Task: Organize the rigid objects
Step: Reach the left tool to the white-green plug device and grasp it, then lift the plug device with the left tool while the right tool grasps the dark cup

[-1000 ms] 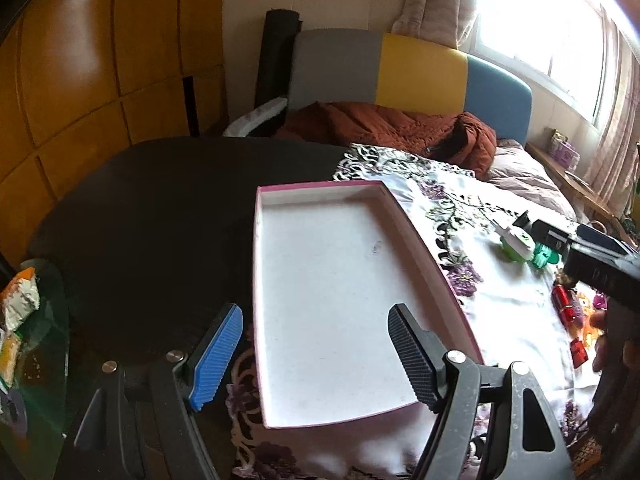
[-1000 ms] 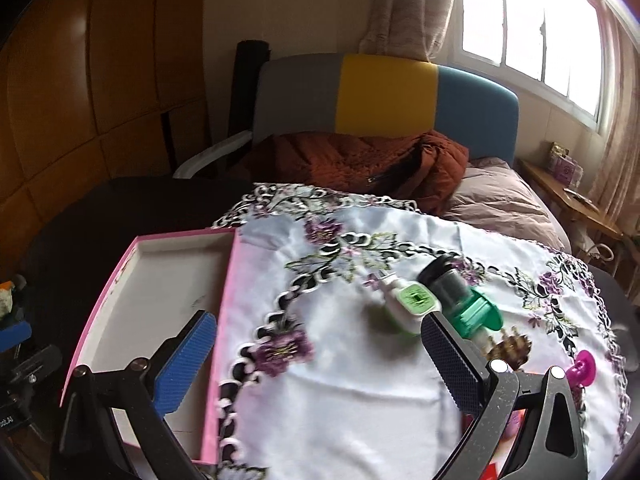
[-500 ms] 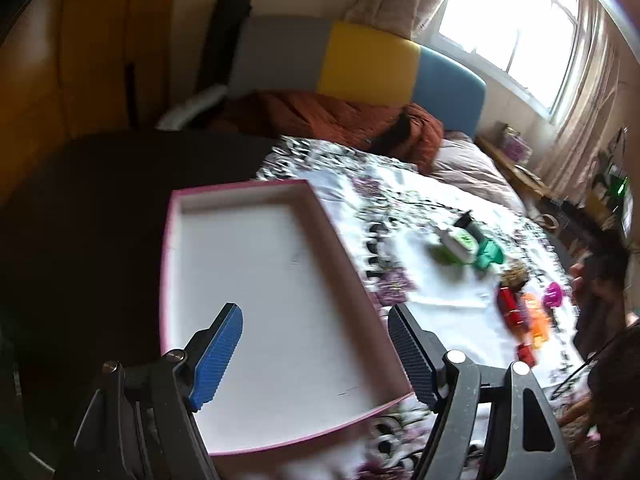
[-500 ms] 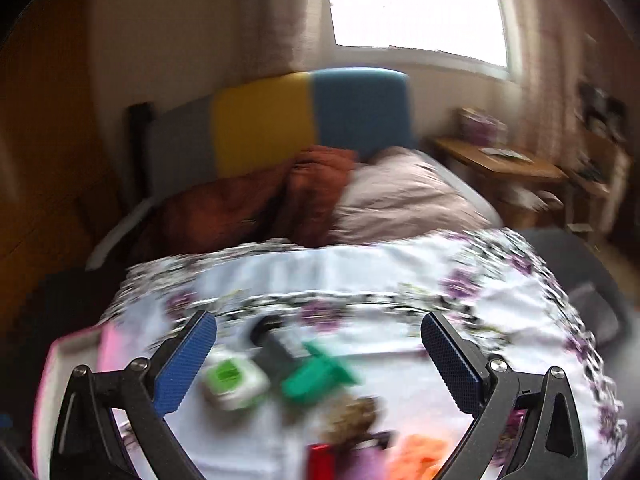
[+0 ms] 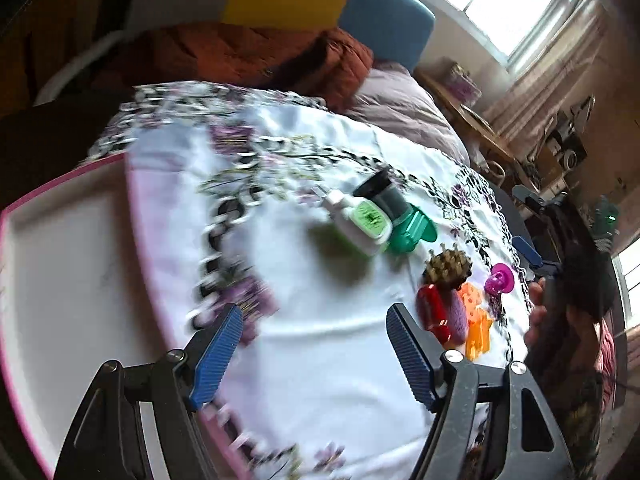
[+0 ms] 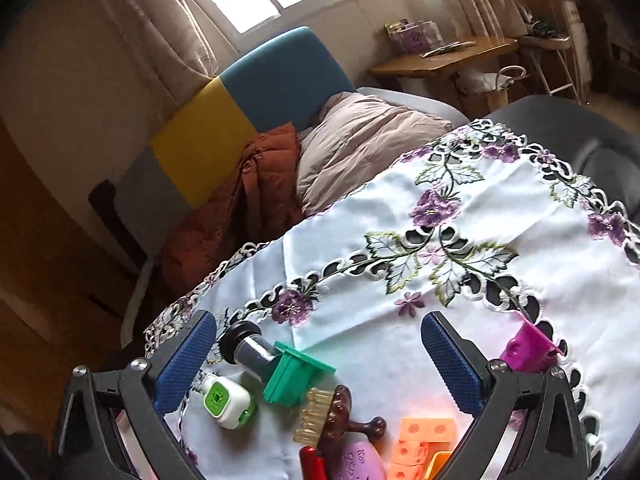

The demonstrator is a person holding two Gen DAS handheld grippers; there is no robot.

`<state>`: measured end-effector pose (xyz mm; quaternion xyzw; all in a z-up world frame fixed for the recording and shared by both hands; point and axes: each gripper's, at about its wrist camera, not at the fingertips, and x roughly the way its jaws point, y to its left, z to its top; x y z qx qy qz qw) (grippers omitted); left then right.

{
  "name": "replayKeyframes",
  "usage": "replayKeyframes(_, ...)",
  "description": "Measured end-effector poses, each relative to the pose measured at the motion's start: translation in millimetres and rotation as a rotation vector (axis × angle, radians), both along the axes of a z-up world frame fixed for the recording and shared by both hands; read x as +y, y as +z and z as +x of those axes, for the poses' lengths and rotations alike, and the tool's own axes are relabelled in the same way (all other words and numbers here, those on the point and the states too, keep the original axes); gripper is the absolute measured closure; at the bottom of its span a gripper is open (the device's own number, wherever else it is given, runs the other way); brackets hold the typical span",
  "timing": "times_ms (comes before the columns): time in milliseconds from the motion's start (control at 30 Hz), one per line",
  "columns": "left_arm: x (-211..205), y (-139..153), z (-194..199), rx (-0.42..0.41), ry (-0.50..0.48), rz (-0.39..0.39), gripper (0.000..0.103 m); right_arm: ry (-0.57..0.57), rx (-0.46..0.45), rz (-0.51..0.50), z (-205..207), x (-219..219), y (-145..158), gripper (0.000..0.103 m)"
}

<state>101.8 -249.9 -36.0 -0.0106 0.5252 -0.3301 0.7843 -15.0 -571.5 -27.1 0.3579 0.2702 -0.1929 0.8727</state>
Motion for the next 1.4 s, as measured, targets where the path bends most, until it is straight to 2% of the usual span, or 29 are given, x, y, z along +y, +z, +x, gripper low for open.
replayKeyframes(133, -43.0, -18.9, 26.5, 0.111, -0.001, -0.003, 0.028, 0.009, 0.020, -0.019, 2.1, 1.9, 0.4, 0.000)
replayKeyframes(200, -60.7, -26.7, 37.4, 0.139, 0.008, -0.011, 0.028, 0.011, 0.021, -0.011, 1.8, 0.7, -0.5, 0.000)
replayKeyframes(367, -98.6, -36.6, 55.8, 0.127, 0.041, 0.018, 0.026, 0.009, 0.015, 0.014, 1.1, -3.0, -2.6, 0.000)
replayKeyframes(433, -111.3, -42.8, 63.0, 0.107, 0.062, 0.081, 0.026, 0.016, 0.015, 0.019, 2.2, -2.9, -2.7, 0.000)
replayKeyframes(567, -121.2, -56.7, 74.1, 0.140, 0.110, 0.124, 0.026, 0.028, 0.009, 0.014, 3.5, -0.8, -1.0, 0.000)
replayKeyframes(667, -126.4, -64.2, 77.7, 0.164, 0.129, 0.115, 0.026, 0.035, 0.002, 0.017, 4.2, -0.3, -0.3, 0.000)
replayKeyframes(833, -144.1, -69.5, 75.9, 0.138, 0.119, 0.162, 0.026, 0.039, 0.014, 0.016, 5.7, 0.2, -1.5, 0.000)
replayKeyframes(900, -150.5, -70.8, 74.7, 0.111, 0.076, 0.196, 0.028, 0.037, 0.023, 0.013, 6.4, 0.2, -2.4, 0.000)
replayKeyframes(933, -150.1, -69.6, 72.9, 0.086, 0.057, 0.207, 0.041, 0.036, 0.029, 0.010, 6.8, 0.3, -2.8, 0.000)
replayKeyframes(967, -146.0, -68.4, 71.2, 0.070, 0.046, 0.203, 0.044, 0.039, 0.032, 0.010, 7.0, 0.6, -3.3, 0.000)
replayKeyframes(1067, -131.7, -66.6, 62.9, 0.060, -0.024, 0.193, 0.047, 0.057, 0.046, 0.005, 9.9, 2.9, -4.7, 0.000)
replayKeyframes(1200, -101.8, -62.7, 32.9, 0.029, -0.128, 0.201, 0.047, 0.072, 0.066, 0.002, 12.5, 5.9, -6.9, 0.000)
replayKeyframes(1400, -68.3, -60.4, -1.2, -0.062, -0.166, 0.203, 0.046, 0.116, 0.106, 0.006, 18.1, 12.4, -12.8, 0.000)
